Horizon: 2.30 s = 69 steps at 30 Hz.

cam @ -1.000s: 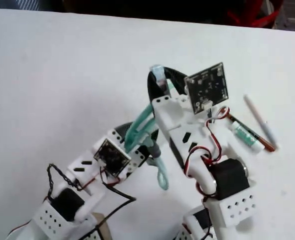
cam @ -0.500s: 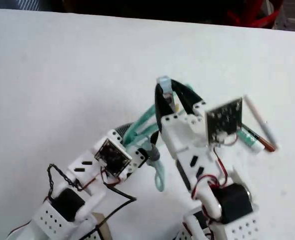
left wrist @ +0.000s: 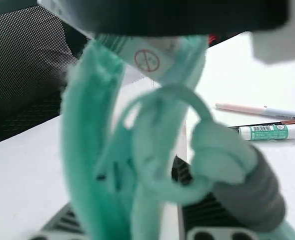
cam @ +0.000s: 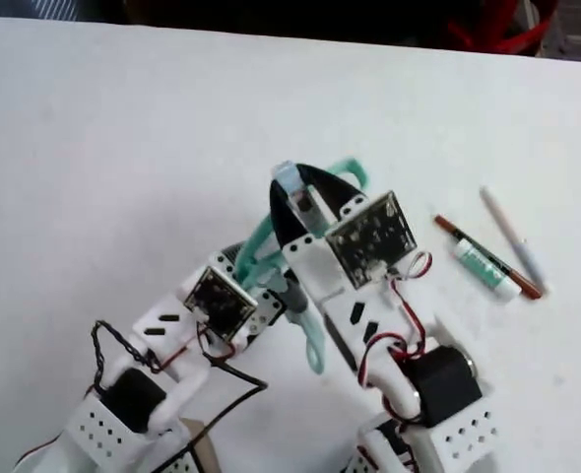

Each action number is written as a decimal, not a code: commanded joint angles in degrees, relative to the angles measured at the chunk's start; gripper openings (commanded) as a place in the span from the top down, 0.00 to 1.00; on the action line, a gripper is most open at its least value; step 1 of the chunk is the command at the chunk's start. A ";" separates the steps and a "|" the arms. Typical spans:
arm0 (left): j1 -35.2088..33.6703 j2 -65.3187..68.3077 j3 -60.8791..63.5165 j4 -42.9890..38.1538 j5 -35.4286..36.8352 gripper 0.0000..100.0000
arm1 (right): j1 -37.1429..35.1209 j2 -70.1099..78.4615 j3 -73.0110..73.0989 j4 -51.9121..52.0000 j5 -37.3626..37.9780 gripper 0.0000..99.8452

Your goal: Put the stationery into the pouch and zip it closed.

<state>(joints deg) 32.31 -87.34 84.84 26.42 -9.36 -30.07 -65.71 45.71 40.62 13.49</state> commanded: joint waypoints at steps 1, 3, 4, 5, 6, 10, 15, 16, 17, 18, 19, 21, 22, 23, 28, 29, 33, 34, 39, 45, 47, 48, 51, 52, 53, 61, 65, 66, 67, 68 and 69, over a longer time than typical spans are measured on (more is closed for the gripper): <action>-0.48 -0.84 -3.25 -0.18 0.00 0.87 | 4.09 1.98 0.35 -0.31 0.53 0.98; -0.48 -0.84 -3.25 -0.18 0.00 0.87 | 6.81 0.48 1.05 -0.84 0.53 0.98; -0.48 -0.84 -3.25 -0.18 0.00 0.87 | 8.57 0.22 1.76 -2.24 0.62 0.98; -0.48 -0.84 -3.25 -0.18 0.00 0.87 | 10.42 -0.04 3.16 -4.88 0.62 0.98; -0.48 -0.84 -3.25 -0.18 0.00 0.87 | 12.00 0.04 5.19 -8.40 0.62 0.98; -0.48 -0.84 -3.25 -0.18 0.00 0.87 | 11.56 0.13 10.73 -12.97 0.62 0.98; -0.48 -0.84 -3.25 -0.18 0.00 0.87 | 6.02 -0.04 9.41 -8.22 0.62 0.98; -0.48 -0.84 -3.25 -0.18 0.00 0.87 | 5.67 0.48 9.14 -8.48 0.88 0.98; -0.48 -0.84 -3.25 -0.18 0.00 0.87 | 5.67 0.57 9.05 -9.01 1.05 0.98; -0.48 -0.84 -3.25 -0.18 0.18 0.87 | 5.76 0.84 9.41 -9.71 1.14 0.98; -0.57 -0.84 -3.25 -0.18 0.97 0.87 | 6.02 1.45 9.67 -9.89 1.23 0.98; -0.66 -0.84 -3.34 -0.18 2.02 0.87 | 6.64 1.71 9.41 -6.37 2.37 0.98; -0.66 -0.84 -3.34 -0.18 1.85 0.87 | 6.64 1.27 8.35 -3.03 2.55 0.98; -0.66 -0.84 -3.43 -0.18 1.93 0.87 | 6.64 0.31 7.03 1.01 2.37 0.98; -2.15 -0.84 -3.78 -0.70 1.93 0.96 | 5.41 -2.77 -3.87 17.54 2.20 0.81; -2.24 -0.84 -4.31 -0.88 1.93 0.98 | 5.05 -2.68 -6.07 19.56 2.37 0.78; -2.42 -0.84 -5.45 0.97 1.93 0.98 | 1.80 -2.33 -11.87 24.04 2.64 0.81; -2.33 -0.84 -5.45 0.97 1.93 0.98 | 1.27 -1.80 -12.40 24.31 2.64 0.83; -2.33 -0.84 -5.45 0.97 1.93 0.98 | 1.89 2.33 -12.92 23.34 2.64 0.91; -2.15 -0.84 -5.45 1.05 1.93 0.98 | 6.81 2.59 -16.35 23.60 2.29 0.91; -2.15 -0.84 -5.45 1.05 1.93 0.98 | 8.57 1.89 -17.76 23.60 2.29 0.91; -2.24 -0.84 -5.45 1.05 1.93 0.98 | 9.10 1.71 -18.02 23.60 2.20 0.91; -2.59 -0.84 -5.89 1.05 1.85 0.98 | 11.74 1.89 -18.11 23.60 2.20 0.91; -3.47 -0.84 -6.86 1.14 1.85 0.98 | 13.05 1.89 -18.11 23.60 2.02 0.91; -4.53 -0.84 -8.00 1.85 1.93 0.98 | 14.55 1.89 -18.11 23.52 1.23 0.91; -19.03 -0.92 -30.24 14.95 1.93 0.98 | 21.67 2.24 -17.58 20.70 -6.15 0.91; -31.34 -0.92 -36.57 16.79 1.85 0.98 | 16.75 7.78 -15.21 15.25 -6.15 0.91; -35.12 -0.92 -37.71 16.88 1.85 0.98 | 15.25 10.59 -15.21 13.93 -6.07 0.91; -39.25 -0.92 -38.59 16.88 1.85 0.98 | 13.58 14.02 -15.65 12.70 -6.07 0.91; -43.38 -0.92 -39.38 16.70 1.85 0.98 | 12.00 17.98 -16.62 11.82 -6.07 0.91; -47.25 -0.92 -40.00 16.53 1.85 0.98 | 10.33 22.29 -18.11 11.30 -6.07 0.91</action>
<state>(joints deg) -3.91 -87.34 49.85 43.30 -7.78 -15.56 -52.35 30.86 54.86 7.69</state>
